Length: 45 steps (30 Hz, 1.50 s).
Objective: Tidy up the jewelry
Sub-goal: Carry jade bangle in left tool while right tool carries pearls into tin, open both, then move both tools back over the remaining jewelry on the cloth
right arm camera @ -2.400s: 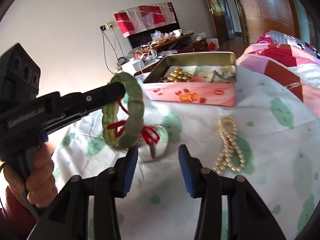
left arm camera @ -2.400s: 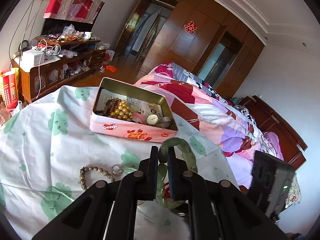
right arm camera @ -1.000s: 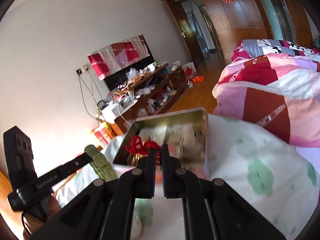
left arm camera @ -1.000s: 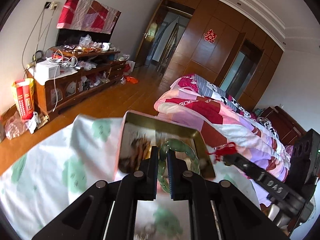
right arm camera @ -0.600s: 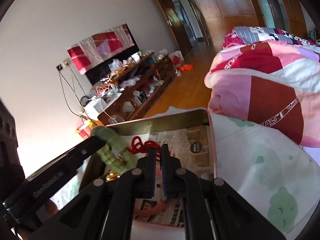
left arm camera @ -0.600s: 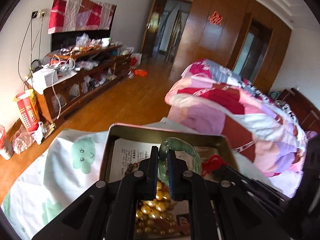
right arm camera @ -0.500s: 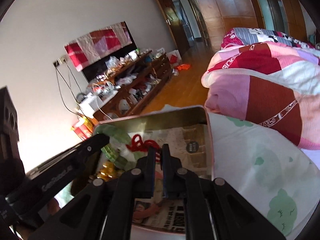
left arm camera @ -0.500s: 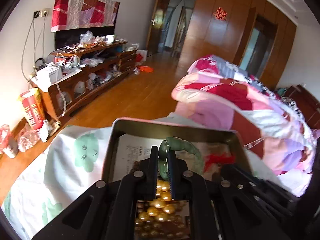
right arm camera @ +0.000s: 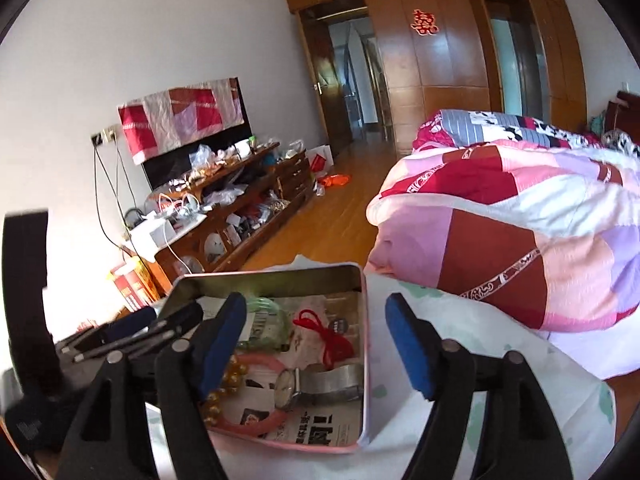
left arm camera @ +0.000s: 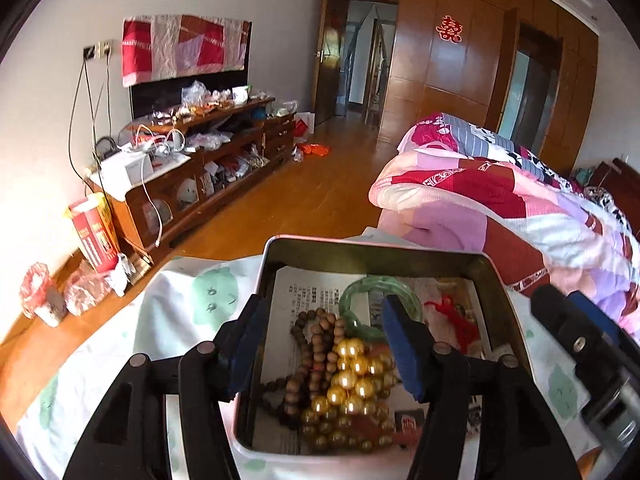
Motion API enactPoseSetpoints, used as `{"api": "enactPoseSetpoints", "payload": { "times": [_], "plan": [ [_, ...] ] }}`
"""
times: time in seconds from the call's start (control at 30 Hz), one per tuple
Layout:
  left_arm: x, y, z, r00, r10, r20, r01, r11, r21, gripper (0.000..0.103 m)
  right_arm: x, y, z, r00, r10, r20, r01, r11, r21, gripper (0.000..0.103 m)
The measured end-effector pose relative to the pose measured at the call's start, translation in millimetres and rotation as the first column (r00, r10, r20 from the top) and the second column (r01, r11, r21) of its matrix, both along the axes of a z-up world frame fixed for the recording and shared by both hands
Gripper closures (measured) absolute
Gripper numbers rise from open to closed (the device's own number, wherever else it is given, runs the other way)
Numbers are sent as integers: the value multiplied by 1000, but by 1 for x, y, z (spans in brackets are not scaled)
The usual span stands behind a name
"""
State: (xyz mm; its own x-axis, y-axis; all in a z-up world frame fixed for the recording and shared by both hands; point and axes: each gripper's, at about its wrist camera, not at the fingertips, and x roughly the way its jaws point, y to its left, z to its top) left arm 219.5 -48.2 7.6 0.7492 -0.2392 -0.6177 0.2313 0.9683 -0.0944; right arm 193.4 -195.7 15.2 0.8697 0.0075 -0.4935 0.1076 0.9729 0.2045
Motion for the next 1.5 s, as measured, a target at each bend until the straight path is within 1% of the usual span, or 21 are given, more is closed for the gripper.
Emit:
{"api": "enactPoseSetpoints", "payload": {
  "times": [0.1,0.17,0.2,0.3,0.37,0.47,0.53,0.67,0.87,0.97,1.03,1.3,1.33,1.4,1.5],
  "plan": [
    [-15,1,1,1000,-2,14,2,1000,13,43,-12,-1,4,999,-30,12,30,1000,8,28],
    [-26,0,0,1000,-10,17,9,1000,24,43,-25,0,5,999,-50,20,50,999,-12,28],
    [-34,0,-1,1000,-11,24,10,999,35,43,-25,1,6,998,-56,20,57,998,-21,28],
    [-52,1,-4,999,6,46,-9,998,70,42,-42,2,2,997,-79,12,80,996,-50,26],
    [-65,3,-6,998,28,61,-34,995,89,42,-50,1,-3,996,-94,2,94,995,-43,22],
    [-79,6,-9,995,55,86,-65,990,123,42,-65,-1,-13,992,-126,-12,125,991,-38,22],
    [-88,7,-12,993,65,94,-78,988,134,42,-70,-1,-16,992,-126,-27,126,992,-28,22],
    [-101,8,-15,990,70,118,-87,986,145,42,-82,3,-15,993,-121,-8,121,992,-22,22],
    [-116,15,-20,990,80,114,-92,990,105,42,-94,11,-14,993,-118,16,119,991,-65,22],
    [-122,16,-21,988,84,129,-98,990,106,42,-97,15,-16,994,-104,19,106,991,-77,22],
    [-124,15,-23,989,89,122,-103,989,111,42,-99,16,-17,995,-104,16,105,991,-89,22],
    [-130,26,-26,992,92,89,-98,993,68,42,-107,12,-23,990,-138,-7,136,984,-113,24],
    [-131,28,-27,992,91,85,-96,993,62,42,-108,10,-24,989,-147,-13,145,983,-115,24],
    [-133,32,-27,993,84,77,-88,995,52,42,-112,5,-25,986,-164,-22,160,981,-113,30],
    [-138,40,-27,994,82,73,-85,996,37,42,-118,-12,-30,979,-196,-53,194,980,-52,38]
  ]
}}
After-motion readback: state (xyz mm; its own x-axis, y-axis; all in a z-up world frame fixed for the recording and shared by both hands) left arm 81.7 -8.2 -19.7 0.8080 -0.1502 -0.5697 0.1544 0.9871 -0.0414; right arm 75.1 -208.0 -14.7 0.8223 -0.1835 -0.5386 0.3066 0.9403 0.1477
